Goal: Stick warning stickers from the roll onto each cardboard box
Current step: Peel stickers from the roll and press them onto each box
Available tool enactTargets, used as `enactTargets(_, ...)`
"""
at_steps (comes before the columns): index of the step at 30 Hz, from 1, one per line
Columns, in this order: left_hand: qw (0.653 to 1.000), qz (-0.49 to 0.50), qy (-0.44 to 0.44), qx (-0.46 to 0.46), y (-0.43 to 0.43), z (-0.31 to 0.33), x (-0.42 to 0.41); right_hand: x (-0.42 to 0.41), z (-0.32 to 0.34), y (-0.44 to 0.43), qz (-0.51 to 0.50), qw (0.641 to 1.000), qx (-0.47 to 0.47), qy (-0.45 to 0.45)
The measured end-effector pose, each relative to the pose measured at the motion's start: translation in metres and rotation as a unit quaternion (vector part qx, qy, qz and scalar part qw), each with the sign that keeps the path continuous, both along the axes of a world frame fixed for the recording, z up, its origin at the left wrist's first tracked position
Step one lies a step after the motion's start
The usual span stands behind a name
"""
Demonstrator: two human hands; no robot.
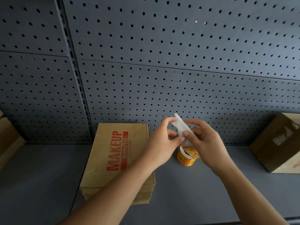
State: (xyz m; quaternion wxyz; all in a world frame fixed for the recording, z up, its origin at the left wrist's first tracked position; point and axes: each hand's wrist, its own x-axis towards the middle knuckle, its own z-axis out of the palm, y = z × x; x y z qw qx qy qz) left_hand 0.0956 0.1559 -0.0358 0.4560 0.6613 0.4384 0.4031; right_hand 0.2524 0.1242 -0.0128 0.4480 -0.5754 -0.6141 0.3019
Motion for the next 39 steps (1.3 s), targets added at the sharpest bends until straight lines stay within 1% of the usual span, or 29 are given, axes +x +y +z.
enactTargets(3,0.998,0.028,-0.059,-0.021,0.003,0.001,0.005,0.000,0.002,0.004,-0.005,1.000,0.008,0.016)
enactTargets(7,0.987,0.047,-0.133,-0.083,0.007,0.008,0.007,0.002,0.005,0.006,-0.004,1.000,0.025,0.010)
enactTargets(9,0.975,0.063,-0.174,-0.123,0.008,0.010,0.007,0.006,0.004,0.006,0.008,0.999,0.035,0.010)
enactTargets(11,0.955,0.091,-0.224,-0.170,0.009,0.013,0.004,0.014,0.002,0.005,0.022,0.999,0.041,-0.020)
enactTargets(13,0.940,0.108,-0.257,-0.195,0.011,0.013,0.001,0.022,0.001,0.003,0.038,0.997,0.020,-0.064)
enactTargets(15,0.935,0.112,-0.267,-0.205,0.010,0.014,0.000,0.028,0.000,0.001,0.050,0.995,0.000,-0.088)
enactTargets(17,0.931,0.108,-0.280,-0.207,0.010,0.013,-0.002,0.030,-0.001,0.002,0.045,0.993,0.000,-0.107)
enactTargets(19,0.939,0.109,-0.265,-0.188,0.011,0.009,-0.005,0.030,-0.001,0.003,0.038,0.993,0.002,-0.109)
enactTargets(20,0.959,0.121,-0.214,-0.143,0.012,0.006,-0.007,0.031,0.000,0.004,0.037,0.993,0.000,-0.108)
enactTargets(21,0.979,0.142,-0.123,-0.076,0.013,0.004,-0.009,0.031,0.000,0.005,0.036,0.993,-0.003,-0.110)
enactTargets(22,0.987,0.162,-0.018,0.000,0.014,0.002,-0.010,0.031,0.000,0.006,0.036,0.993,-0.005,-0.114)
enactTargets(23,0.981,0.169,0.065,0.075,0.013,0.001,-0.011,0.032,0.001,0.007,0.035,0.992,-0.008,-0.117)
enactTargets(24,0.973,0.159,0.112,0.126,0.011,0.004,-0.010,0.031,0.001,0.008,0.037,0.992,-0.009,-0.117)
enactTargets(25,0.970,0.135,0.136,0.151,0.011,0.005,-0.009,0.032,0.000,0.008,0.039,0.992,-0.011,-0.117)
enactTargets(26,0.972,0.100,0.145,0.153,0.011,0.007,-0.008,0.031,0.000,0.009,0.044,0.992,-0.012,-0.117)
enactTargets(27,0.979,0.062,0.139,0.136,0.012,0.007,-0.007,0.031,0.000,0.010,0.049,0.992,-0.014,-0.117)
enactTargets(29,0.992,-0.002,0.095,0.079,0.014,0.009,-0.006,0.030,0.001,0.010,0.058,0.992,-0.016,-0.108)
enactTargets(30,0.995,-0.014,0.080,0.059,0.015,0.009,-0.006,0.029,0.002,0.009,0.061,0.993,-0.015,-0.103)
enactTargets(35,0.999,-0.034,0.035,0.000,0.015,0.009,-0.005,0.029,0.006,0.008,0.068,0.991,-0.001,-0.112)
enactTargets(39,0.998,-0.014,-0.006,-0.062,0.014,0.012,-0.003,0.028,0.005,0.005,0.057,0.993,0.018,-0.103)
